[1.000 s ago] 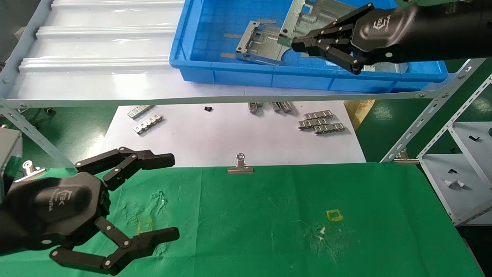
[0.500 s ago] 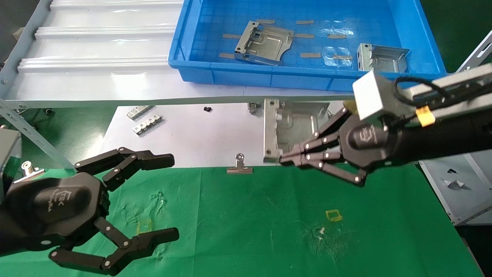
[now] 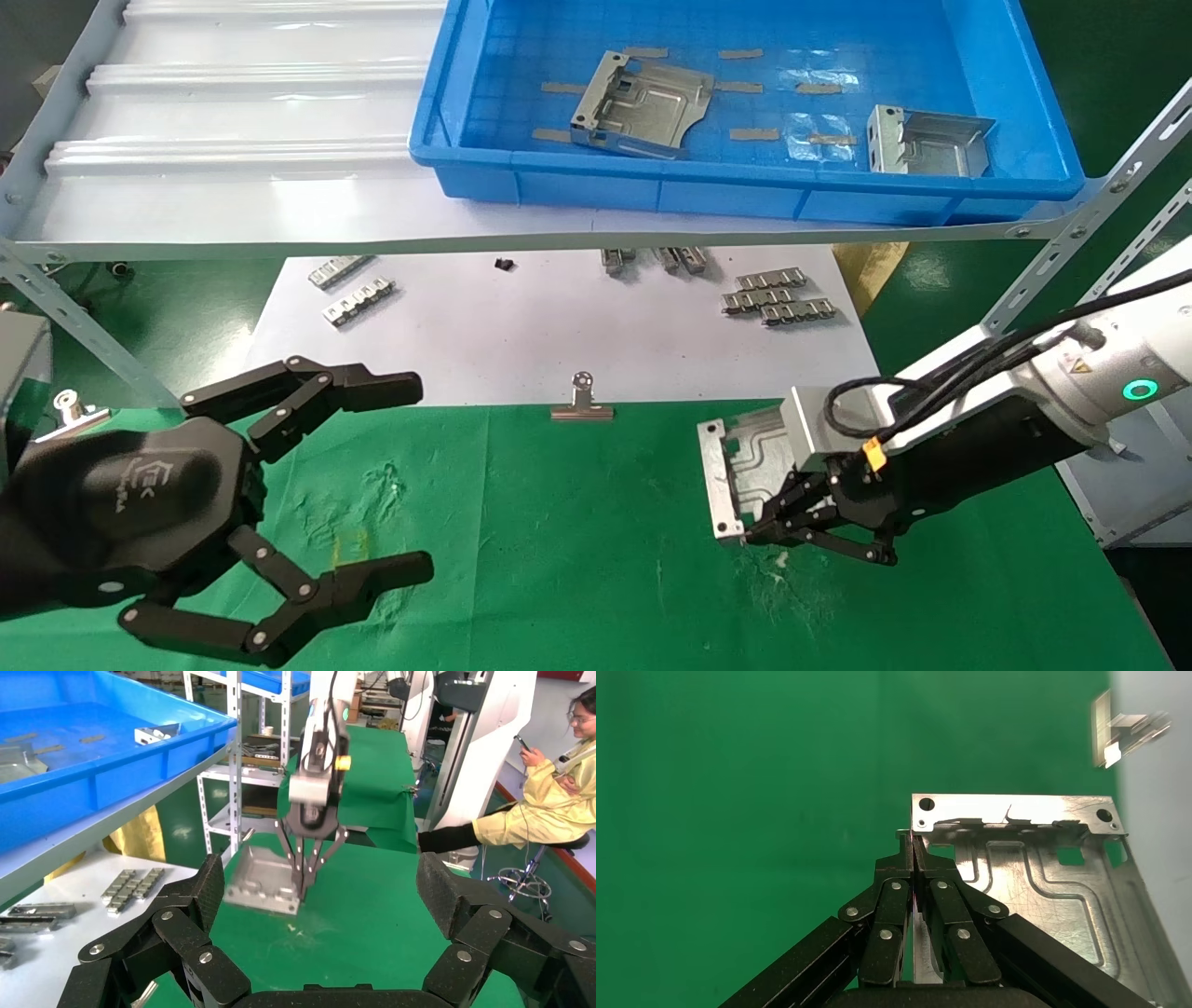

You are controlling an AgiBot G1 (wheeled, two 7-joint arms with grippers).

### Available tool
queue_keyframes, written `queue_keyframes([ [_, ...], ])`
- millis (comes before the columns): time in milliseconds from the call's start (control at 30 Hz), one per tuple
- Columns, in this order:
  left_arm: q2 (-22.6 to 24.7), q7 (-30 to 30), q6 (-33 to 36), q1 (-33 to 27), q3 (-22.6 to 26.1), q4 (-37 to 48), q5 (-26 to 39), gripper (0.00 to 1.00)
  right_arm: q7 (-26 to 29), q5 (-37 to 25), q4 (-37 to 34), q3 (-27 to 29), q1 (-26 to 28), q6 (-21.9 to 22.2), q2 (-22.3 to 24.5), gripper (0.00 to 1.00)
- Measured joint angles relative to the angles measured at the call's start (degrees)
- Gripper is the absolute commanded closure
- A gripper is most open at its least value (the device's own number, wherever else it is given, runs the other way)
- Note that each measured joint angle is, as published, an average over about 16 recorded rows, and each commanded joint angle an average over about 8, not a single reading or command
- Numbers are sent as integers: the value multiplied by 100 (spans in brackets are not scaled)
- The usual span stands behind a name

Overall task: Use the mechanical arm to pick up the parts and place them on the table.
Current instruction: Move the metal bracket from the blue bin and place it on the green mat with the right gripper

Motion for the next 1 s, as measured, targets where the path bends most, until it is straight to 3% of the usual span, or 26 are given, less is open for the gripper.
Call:
queue_keyframes([
  [400, 0, 0, 0, 0, 0, 0, 0, 0, -788, -565, -1376, -697, -35, 8, -890, 100],
  [1000, 0, 0, 0, 0, 0, 0, 0, 0, -1726, -398, -2468, -1139, -253, 70, -1308, 100],
])
